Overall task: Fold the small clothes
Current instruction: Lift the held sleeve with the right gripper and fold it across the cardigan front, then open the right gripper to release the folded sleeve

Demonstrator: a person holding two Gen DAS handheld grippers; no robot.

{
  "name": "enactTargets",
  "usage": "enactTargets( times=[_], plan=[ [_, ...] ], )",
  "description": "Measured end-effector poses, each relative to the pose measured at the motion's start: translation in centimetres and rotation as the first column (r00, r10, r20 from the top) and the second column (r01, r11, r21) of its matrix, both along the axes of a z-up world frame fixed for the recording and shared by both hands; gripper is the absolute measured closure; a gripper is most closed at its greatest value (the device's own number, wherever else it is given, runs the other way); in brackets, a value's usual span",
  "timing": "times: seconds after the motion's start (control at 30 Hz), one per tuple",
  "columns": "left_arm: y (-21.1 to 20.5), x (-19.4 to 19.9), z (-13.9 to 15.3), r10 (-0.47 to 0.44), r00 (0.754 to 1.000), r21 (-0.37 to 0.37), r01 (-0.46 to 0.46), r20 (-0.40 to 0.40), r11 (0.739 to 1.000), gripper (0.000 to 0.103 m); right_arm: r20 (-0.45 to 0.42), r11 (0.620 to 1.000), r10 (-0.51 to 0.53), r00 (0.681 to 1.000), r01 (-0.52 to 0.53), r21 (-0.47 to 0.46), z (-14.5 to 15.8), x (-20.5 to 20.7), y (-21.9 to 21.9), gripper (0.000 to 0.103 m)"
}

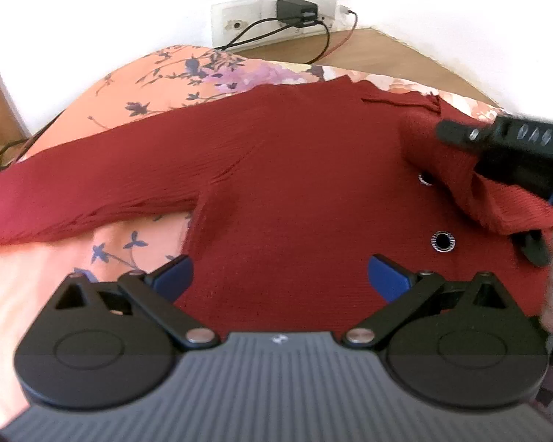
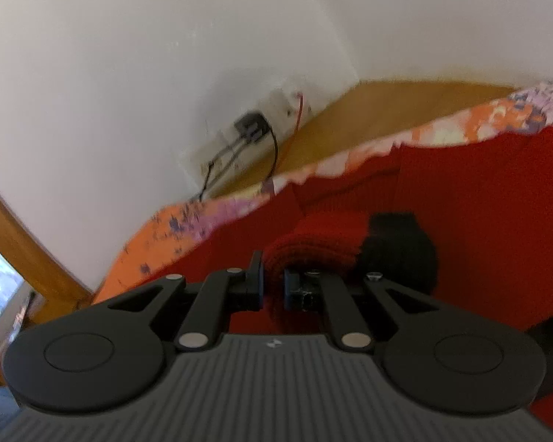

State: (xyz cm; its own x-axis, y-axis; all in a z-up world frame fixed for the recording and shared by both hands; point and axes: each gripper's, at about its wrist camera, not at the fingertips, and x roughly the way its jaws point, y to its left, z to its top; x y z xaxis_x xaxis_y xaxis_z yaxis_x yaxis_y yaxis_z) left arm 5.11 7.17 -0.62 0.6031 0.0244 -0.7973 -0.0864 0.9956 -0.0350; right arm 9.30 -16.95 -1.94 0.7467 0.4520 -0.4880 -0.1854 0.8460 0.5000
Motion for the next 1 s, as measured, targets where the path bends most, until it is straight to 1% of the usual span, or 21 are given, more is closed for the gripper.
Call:
enactTargets(
  times=[0.03,0.07,0.13,0.2,0.23,0.27,0.3,0.33,0.37,0.43,0.53,0.57,0.7,0.8,0.87,0.93,1.0],
  plan=[
    [0.2,0.0,0.0,0.002,1.000,0.000,-0.002,-0.001,1.000,0.000,-0.008,1.000,0.009,1.000,-0.009,-0.013,-0.7,0.3,0.7,0.093],
    [0.3,0.0,-0.1,0.002,1.000,0.000,-0.002,0.000,1.000,0.000,-0.016,0.999,0.020,1.000,-0.021,-0.026,-1.9,1.9,2.0,0.093],
    [0.5,0.0,-0.2,0.001,1.000,0.000,-0.001,-0.002,1.000,0.000,-0.042,0.998,0.037,0.998,-0.039,-0.039,-2.8,2.6,2.8,0.092],
    [0.7,0.1,-0.2,0.000,1.000,0.003,0.000,-0.003,1.000,0.000,-0.098,0.997,0.058,0.993,-0.063,-0.054,-3.9,3.7,3.8,0.090],
    [0.7,0.1,-0.2,-0.002,1.000,0.009,0.002,-0.002,1.000,0.000,-0.133,0.995,0.072,0.989,-0.081,-0.063,-4.3,4.0,4.1,0.087],
    [0.7,0.2,-0.2,-0.006,1.000,0.015,0.006,0.000,1.000,0.000,-0.151,0.993,0.082,0.985,-0.093,-0.068,-4.6,4.4,4.4,0.078],
    [0.8,0.2,-0.2,-0.013,1.000,0.019,0.013,0.004,1.000,0.000,-0.158,0.992,0.081,0.984,-0.095,-0.082,-4.6,4.3,4.7,0.074],
    [0.8,0.2,-0.1,-0.020,1.000,0.021,0.019,0.007,1.000,0.000,-0.157,0.991,0.081,0.984,-0.096,-0.094,-4.5,4.2,4.9,0.063],
    [0.9,0.3,-0.1,-0.026,1.000,0.019,0.026,0.011,0.999,0.000,-0.152,0.990,0.082,0.985,-0.098,-0.101,-4.2,3.9,5.0,0.049],
    [1.0,0.4,0.1,-0.045,0.999,0.016,0.045,0.019,0.999,0.000,-0.143,0.989,0.083,0.986,-0.099,-0.107,-3.3,3.2,5.1,0.040],
    [0.9,0.6,0.4,-0.075,0.996,0.033,0.074,0.039,0.997,0.000,-0.119,0.985,0.107,0.987,-0.121,-0.121,-1.3,1.2,4.8,0.037],
    [0.7,0.8,0.5,-0.091,0.995,0.038,0.090,0.046,0.995,0.000,-0.108,0.985,0.098,0.989,-0.112,-0.133,-0.7,0.4,4.5,0.035],
    [-0.3,1.7,0.9,-0.176,0.982,0.023,0.175,0.061,0.984,0.000,-0.102,0.988,0.002,0.995,-0.018,-0.156,1.2,-2.9,3.1,0.029],
    [-1.7,2.2,1.2,-0.266,0.960,0.013,0.265,0.088,0.964,0.000,-0.104,0.986,-0.098,0.990,0.083,-0.144,1.8,-4.6,1.0,0.028],
    [-3.1,2.5,1.5,-0.314,0.944,0.030,0.313,0.101,0.949,0.000,-0.108,0.978,-0.167,0.980,0.151,-0.143,2.2,-5.5,-0.4,0.027],
    [-4.7,2.9,1.7,-0.352,0.930,0.042,0.349,0.110,0.936,0.000,-0.103,0.971,-0.213,0.972,0.198,-0.136,2.7,-6.3,-1.9,0.027],
    [-6.3,3.4,1.7,-0.392,0.910,0.053,0.389,0.135,0.920,0.000,-0.096,0.965,-0.242,0.965,0.229,-0.130,2.8,-6.7,-3.3,0.026]
  ],
)
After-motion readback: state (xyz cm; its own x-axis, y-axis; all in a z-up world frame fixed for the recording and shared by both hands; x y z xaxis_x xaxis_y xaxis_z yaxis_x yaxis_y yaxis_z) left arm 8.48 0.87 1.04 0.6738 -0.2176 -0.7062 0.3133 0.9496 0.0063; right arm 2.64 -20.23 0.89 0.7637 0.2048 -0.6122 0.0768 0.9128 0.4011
